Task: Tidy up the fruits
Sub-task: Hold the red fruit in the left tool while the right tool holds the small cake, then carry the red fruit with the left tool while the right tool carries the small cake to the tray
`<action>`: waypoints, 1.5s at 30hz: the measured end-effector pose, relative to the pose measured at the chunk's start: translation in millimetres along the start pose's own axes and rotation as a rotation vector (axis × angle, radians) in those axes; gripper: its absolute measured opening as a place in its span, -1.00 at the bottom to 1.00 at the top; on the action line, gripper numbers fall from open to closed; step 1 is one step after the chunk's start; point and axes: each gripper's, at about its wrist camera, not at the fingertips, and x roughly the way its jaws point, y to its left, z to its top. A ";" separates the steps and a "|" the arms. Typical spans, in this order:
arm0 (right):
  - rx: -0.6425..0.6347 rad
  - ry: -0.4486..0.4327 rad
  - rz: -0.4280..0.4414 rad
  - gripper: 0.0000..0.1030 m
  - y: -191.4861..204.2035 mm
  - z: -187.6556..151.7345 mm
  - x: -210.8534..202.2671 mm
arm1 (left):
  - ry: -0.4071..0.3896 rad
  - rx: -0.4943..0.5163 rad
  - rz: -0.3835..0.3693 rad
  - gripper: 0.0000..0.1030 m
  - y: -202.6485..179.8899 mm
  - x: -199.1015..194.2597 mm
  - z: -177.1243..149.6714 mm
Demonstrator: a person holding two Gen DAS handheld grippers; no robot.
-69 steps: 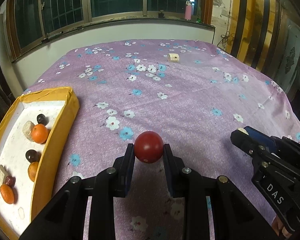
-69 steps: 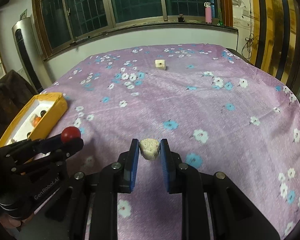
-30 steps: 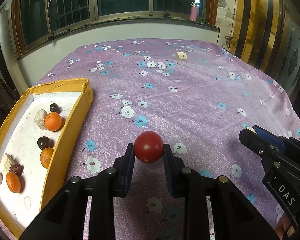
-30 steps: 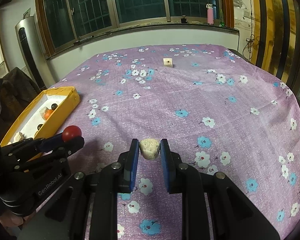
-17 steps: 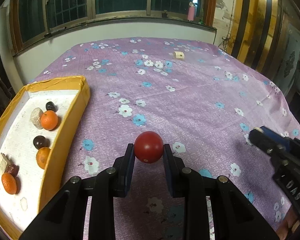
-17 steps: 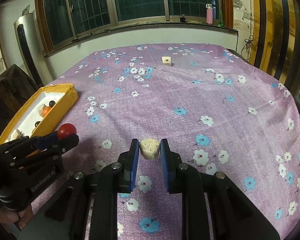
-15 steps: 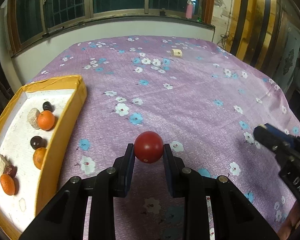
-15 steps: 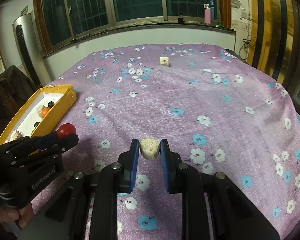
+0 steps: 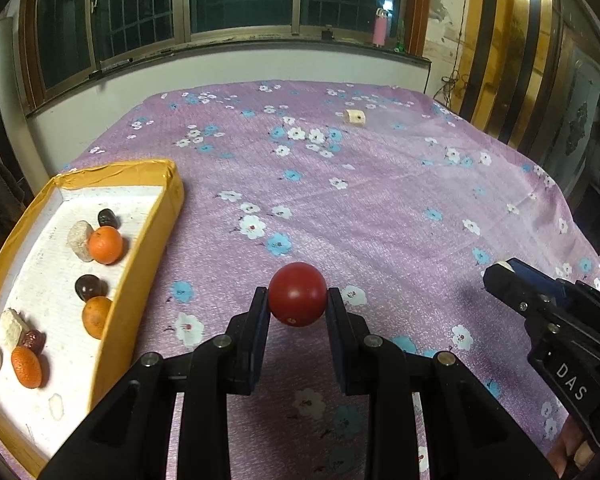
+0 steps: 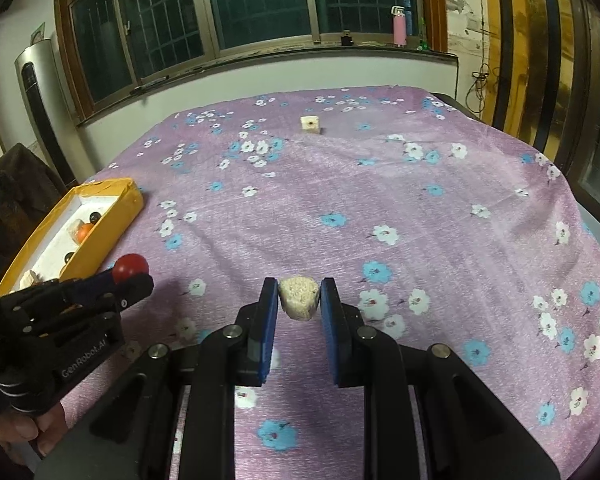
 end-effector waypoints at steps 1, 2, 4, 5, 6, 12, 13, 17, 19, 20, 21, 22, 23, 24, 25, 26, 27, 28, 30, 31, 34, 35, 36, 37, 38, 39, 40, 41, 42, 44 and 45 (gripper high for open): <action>-0.004 0.000 0.004 -0.55 2.5 0.2 0.3 | -0.003 -0.002 0.001 -0.47 1.1 -1.4 0.3; -0.006 0.000 0.007 -0.55 3.7 0.1 0.5 | -0.005 -0.004 0.000 -0.47 2.0 -2.6 0.6; -0.013 -0.003 0.013 -0.55 7.6 0.9 -0.4 | -0.010 -0.004 -0.001 -0.47 2.5 -4.8 1.5; -0.014 -0.005 0.014 -0.55 8.7 1.2 -1.0 | -0.013 -0.002 -0.002 -0.47 2.6 -5.7 1.8; -0.016 -0.008 0.016 -0.55 9.7 1.8 -2.2 | -0.015 -0.002 -0.002 -0.47 2.4 -6.7 2.1; -0.018 -0.023 0.014 -0.55 11.3 3.3 -10.4 | -0.026 -0.018 -0.003 -0.47 4.8 -13.1 4.4; -0.019 -0.025 0.013 -0.55 10.9 3.8 -11.6 | -0.029 -0.019 -0.001 -0.47 4.9 -13.9 4.5; -0.016 -0.039 0.010 -0.55 9.4 6.9 -18.4 | -0.032 -0.023 0.001 -0.47 8.0 -17.5 2.4; -0.018 -0.043 0.007 -0.55 8.7 6.9 -20.3 | -0.030 -0.023 0.003 -0.47 9.6 -18.3 0.8; -0.014 -0.043 0.008 -0.55 8.0 6.5 -20.7 | -0.030 -0.024 0.006 -0.47 10.6 -18.5 0.4; -0.011 -0.042 0.010 -0.55 7.1 6.4 -20.3 | -0.030 -0.027 0.009 -0.47 12.1 -18.8 0.2; -0.009 -0.041 0.012 -0.55 7.1 6.2 -20.0 | -0.030 -0.031 0.011 -0.47 13.9 -19.0 0.6; -0.009 -0.039 0.013 -0.55 7.9 5.5 -19.1 | -0.029 -0.034 0.012 -0.47 14.9 -18.7 1.1; -0.010 -0.039 0.015 -0.55 9.0 5.1 -18.6 | -0.030 -0.036 0.014 -0.47 15.9 -18.9 1.6; -0.012 -0.038 0.018 -0.55 10.4 4.7 -18.3 | -0.033 -0.037 0.016 -0.47 16.9 -19.4 1.8; -0.014 -0.038 0.021 -0.55 12.0 4.5 -18.2 | -0.034 -0.038 0.016 -0.47 18.0 -19.8 1.9; -0.016 -0.039 0.025 -0.55 13.7 4.7 -18.1 | -0.034 -0.039 0.016 -0.47 18.9 -20.2 2.0; -0.019 -0.040 0.028 -0.55 15.3 5.1 -18.2 | -0.036 -0.040 0.018 -0.47 20.0 -20.4 1.8; -0.023 -0.042 0.032 -0.55 16.9 5.6 -18.6 | -0.034 -0.045 0.020 -0.47 22.2 -21.1 0.6; -0.023 -0.043 0.034 -0.55 17.6 5.7 -18.7 | -0.035 -0.048 0.024 -0.47 23.9 -22.2 -0.1; -0.024 -0.043 0.041 -0.55 19.3 5.8 -17.6 | -0.036 -0.071 0.041 -0.47 32.4 -26.0 -2.5; -0.025 -0.043 0.043 -0.55 20.3 5.8 -16.9 | -0.036 -0.077 0.049 -0.47 35.4 -27.6 -3.0; -0.026 -0.042 0.048 -0.55 21.6 6.1 -15.9 | -0.039 -0.083 0.058 -0.47 38.6 -30.0 -4.2; -0.028 -0.043 0.053 -0.55 23.5 6.8 -15.3 | -0.040 -0.090 0.069 -0.47 42.3 -32.5 -5.7; -0.033 -0.046 0.060 -0.55 25.6 7.6 -14.8 | -0.039 -0.097 0.080 -0.47 46.0 -34.2 -7.2; -0.035 -0.047 0.067 -0.55 27.2 8.0 -14.5 | -0.037 -0.100 0.087 -0.47 48.4 -34.9 -8.2; -0.038 -0.050 0.074 -0.55 28.9 8.3 -14.4 | -0.035 -0.106 0.097 -0.47 52.1 -35.5 -9.8; -0.041 -0.052 0.083 -0.55 31.0 8.6 -13.7 | -0.031 -0.114 0.105 -0.47 55.6 -35.5 -11.4; -0.040 -0.052 0.091 -0.55 32.0 8.6 -13.0 | -0.027 -0.117 0.105 -0.48 57.2 -35.1 -12.4; -0.041 -0.053 0.105 -0.55 35.3 8.9 -11.2 | -0.020 -0.117 0.108 -0.47 59.0 -33.4 -14.5; -0.043 -0.052 0.113 -0.55 37.2 8.6 -9.5 | -0.018 -0.117 0.106 -0.47 59.0 -32.7 -14.6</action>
